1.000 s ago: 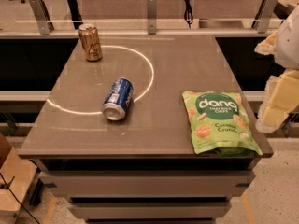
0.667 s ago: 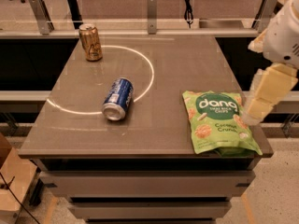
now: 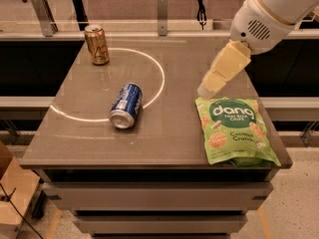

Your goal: Place pepsi can upright

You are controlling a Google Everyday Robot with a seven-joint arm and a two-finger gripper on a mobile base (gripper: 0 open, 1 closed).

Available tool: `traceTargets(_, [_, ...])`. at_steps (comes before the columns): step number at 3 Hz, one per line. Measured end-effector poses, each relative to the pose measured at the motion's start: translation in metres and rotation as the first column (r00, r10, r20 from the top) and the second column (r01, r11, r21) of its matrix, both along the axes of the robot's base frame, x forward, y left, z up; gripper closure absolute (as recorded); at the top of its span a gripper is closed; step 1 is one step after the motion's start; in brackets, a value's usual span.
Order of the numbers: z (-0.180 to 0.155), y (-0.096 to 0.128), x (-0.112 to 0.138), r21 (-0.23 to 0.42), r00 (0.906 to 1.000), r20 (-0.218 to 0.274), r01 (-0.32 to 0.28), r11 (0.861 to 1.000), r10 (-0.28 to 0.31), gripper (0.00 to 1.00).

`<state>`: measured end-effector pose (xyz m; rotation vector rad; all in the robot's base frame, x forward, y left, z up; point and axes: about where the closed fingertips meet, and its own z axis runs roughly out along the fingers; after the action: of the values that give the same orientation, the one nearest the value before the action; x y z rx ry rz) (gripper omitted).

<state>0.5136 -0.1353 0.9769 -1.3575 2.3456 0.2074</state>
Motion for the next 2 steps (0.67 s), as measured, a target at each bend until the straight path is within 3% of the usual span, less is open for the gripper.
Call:
traceTargets(1, [0.0002, 0.006, 0.0051, 0.032, 0.9986, -0.02, 0.05, 0.998, -0.049, 0.0])
traceTargets(2, [0.0003, 0.0061, 0.005, 0.031, 0.9987, -0.019, 0.047, 0.998, -0.047, 0.0])
